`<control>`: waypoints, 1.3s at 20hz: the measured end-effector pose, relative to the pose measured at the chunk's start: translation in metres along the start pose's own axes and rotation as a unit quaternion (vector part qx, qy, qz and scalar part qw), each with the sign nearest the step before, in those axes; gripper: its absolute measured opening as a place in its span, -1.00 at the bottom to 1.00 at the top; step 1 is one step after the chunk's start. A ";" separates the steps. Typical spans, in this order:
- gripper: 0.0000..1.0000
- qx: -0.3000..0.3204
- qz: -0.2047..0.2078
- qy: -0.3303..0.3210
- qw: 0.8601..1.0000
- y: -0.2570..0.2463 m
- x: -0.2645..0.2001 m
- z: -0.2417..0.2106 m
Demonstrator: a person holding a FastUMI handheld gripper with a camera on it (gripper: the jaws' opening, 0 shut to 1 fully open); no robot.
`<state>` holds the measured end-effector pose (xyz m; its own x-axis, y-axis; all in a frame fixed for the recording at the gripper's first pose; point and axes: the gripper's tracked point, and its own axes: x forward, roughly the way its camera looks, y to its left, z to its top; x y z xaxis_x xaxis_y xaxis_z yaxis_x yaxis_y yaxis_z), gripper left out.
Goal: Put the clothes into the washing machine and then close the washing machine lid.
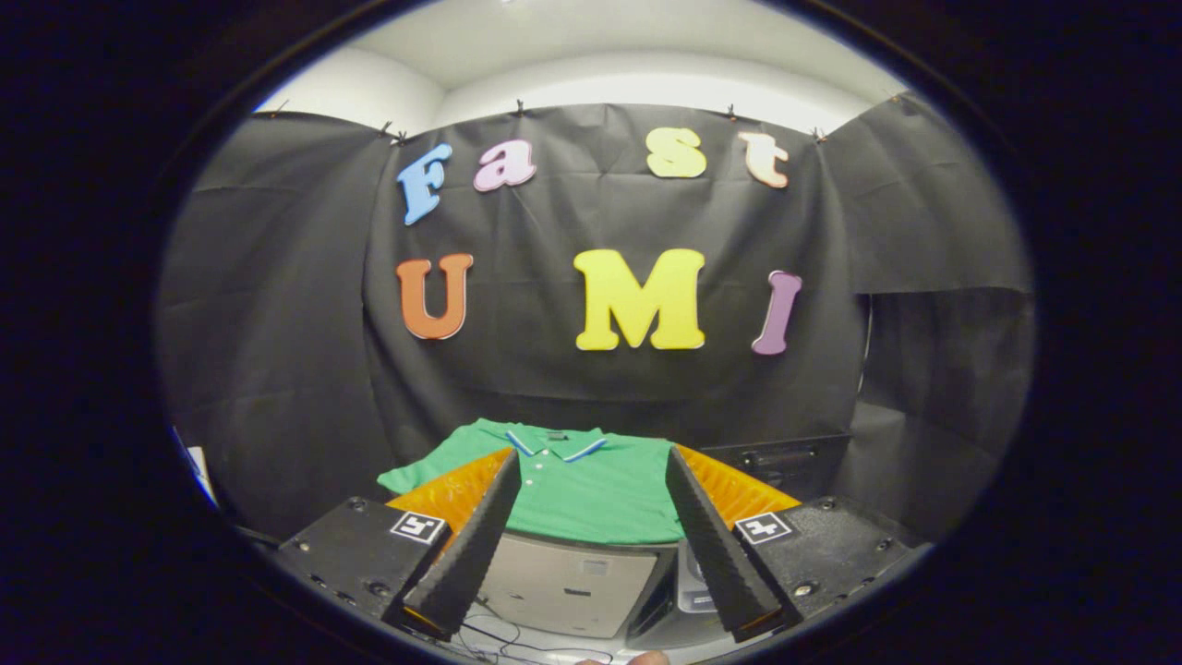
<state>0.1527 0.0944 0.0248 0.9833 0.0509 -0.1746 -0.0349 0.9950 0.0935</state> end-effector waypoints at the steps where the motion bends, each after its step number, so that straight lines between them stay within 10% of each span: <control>1: 0.98 0.003 0.011 0.015 1.000 0.008 0.010 0.001; 11: 0.98 -0.014 0.093 0.190 0.977 0.052 0.148 -0.034; 26: 0.98 -0.034 0.096 0.437 0.893 0.072 0.241 -0.111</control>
<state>0.3670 0.1882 -0.1194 0.4432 0.2395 -0.8638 -0.2277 0.9621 0.1499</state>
